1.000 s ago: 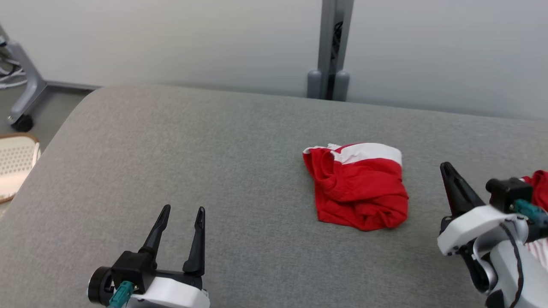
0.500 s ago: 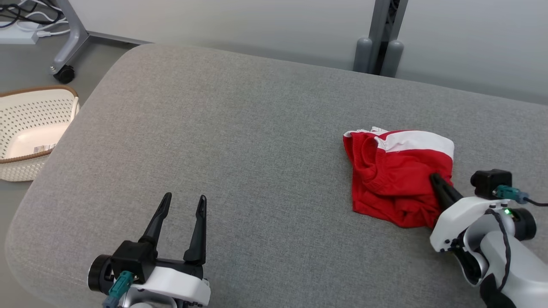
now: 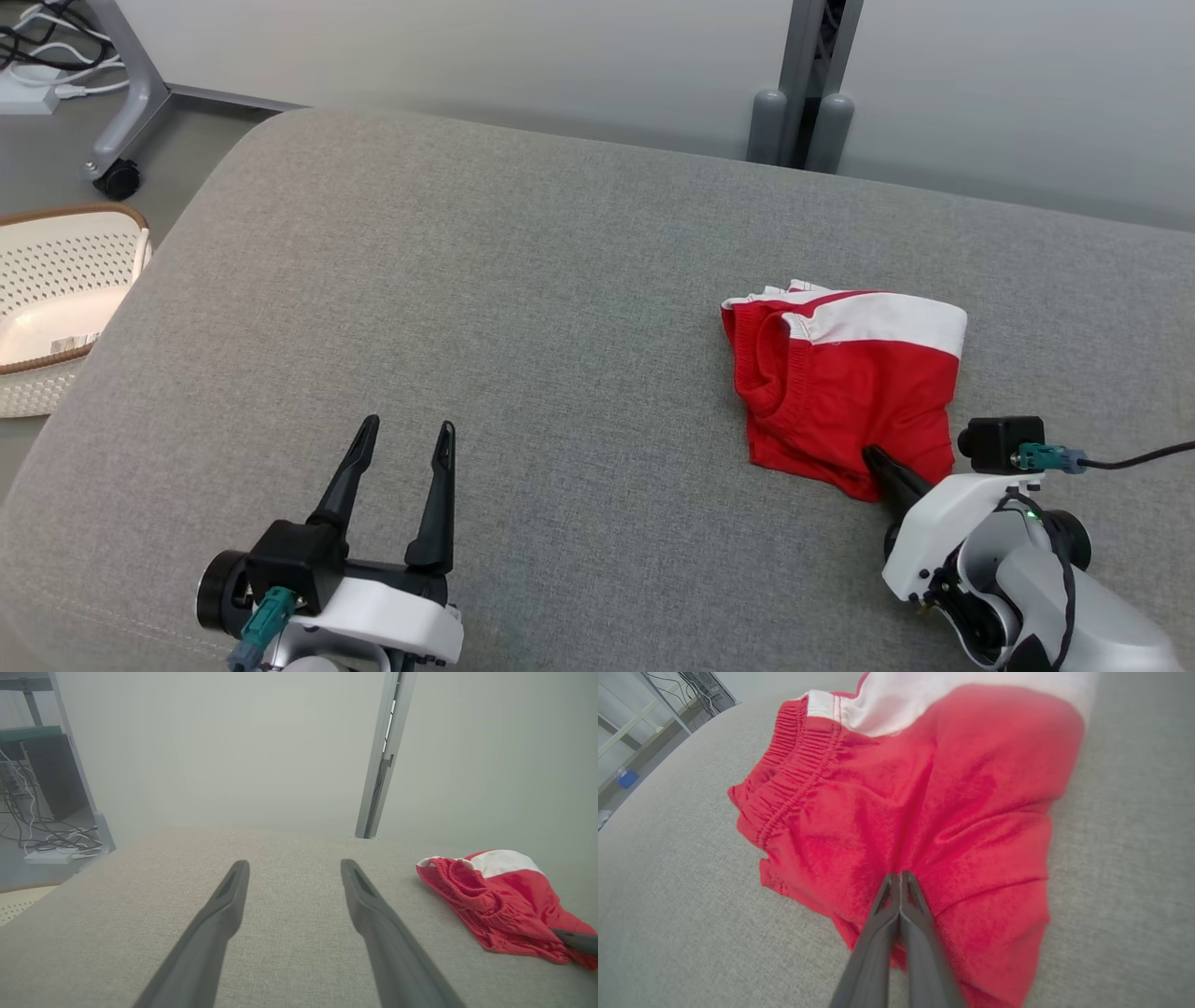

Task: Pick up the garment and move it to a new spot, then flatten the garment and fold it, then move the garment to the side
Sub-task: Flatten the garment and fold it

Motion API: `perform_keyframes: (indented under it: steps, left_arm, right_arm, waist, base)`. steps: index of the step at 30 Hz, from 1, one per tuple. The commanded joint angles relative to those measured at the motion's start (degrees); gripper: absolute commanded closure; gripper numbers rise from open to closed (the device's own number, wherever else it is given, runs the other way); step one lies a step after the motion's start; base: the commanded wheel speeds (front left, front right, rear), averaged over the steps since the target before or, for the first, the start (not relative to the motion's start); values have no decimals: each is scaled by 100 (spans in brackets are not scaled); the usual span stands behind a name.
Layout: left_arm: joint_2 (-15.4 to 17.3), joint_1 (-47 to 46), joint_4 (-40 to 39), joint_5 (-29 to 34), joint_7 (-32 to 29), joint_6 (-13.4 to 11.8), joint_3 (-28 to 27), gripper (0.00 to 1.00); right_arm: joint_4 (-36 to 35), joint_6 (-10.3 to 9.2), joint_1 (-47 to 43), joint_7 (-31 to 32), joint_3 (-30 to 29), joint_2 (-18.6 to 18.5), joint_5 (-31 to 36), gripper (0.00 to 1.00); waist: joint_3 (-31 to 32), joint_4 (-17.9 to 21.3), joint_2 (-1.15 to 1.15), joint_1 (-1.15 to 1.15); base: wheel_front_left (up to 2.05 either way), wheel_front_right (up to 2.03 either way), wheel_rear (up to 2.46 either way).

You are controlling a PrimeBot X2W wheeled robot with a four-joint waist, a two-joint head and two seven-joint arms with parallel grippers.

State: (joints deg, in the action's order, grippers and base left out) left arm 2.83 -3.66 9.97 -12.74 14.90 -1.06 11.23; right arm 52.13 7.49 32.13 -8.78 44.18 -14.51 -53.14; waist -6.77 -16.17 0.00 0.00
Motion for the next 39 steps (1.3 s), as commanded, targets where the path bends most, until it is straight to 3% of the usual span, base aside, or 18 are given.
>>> perform_keyframes:
  steps: [1,10,14,17,21,22,27,31,39]
  left_arm:
    - [19,-39,8,-15,22,-13,-7,0]
    - [18,145,49,4,23,-2,-31,0]
    - [19,232,22,-21,22,-11,-26,0]
    - [18,276,-38,-43,22,-46,-44,0]
    - [19,331,-73,-74,22,-80,-72,0]
    - [18,360,-96,-99,23,-101,-89,0]
    - [18,453,-111,-178,22,-147,-126,0]
    - [18,502,-115,-212,22,-202,-130,0]
    - [19,595,-54,-270,22,-229,-220,0]
  right_arm:
    - [-11,1,-73,-24,105,-50,-102,100]
    - [-175,1,151,-543,331,-248,-582,100]
    - [-356,1,261,-654,208,-429,-381,100]
    - [-773,1,255,-648,-470,-567,200,100]
    - [-1544,2,-258,-639,-1813,-367,992,100]
    - [-1965,1,-531,-639,-2327,-240,1531,100]
    - [-2844,2,-1351,-639,-3343,228,3012,100]
    - [-3339,1,-1955,-640,-3849,671,3782,100]
    - [-3696,1,-2719,-641,-4360,1095,4376,100]
  waist:
    - [24,23,0,0]
    - [436,191,0,0]
    - [656,310,0,0]
    - [756,441,0,0]
    - [885,632,0,0]
    - [945,732,0,0]
    - [1085,965,0,0]
    - [1159,1097,0,0]
    - [1202,1255,0,0]
  base:
    - [0,0,0]
    - [0,0,0]
    - [0,0,0]
    - [0,0,0]
    - [0,0,0]
    - [0,0,0]
    - [0,0,0]
    - [0,0,0]
    - [0,0,0]
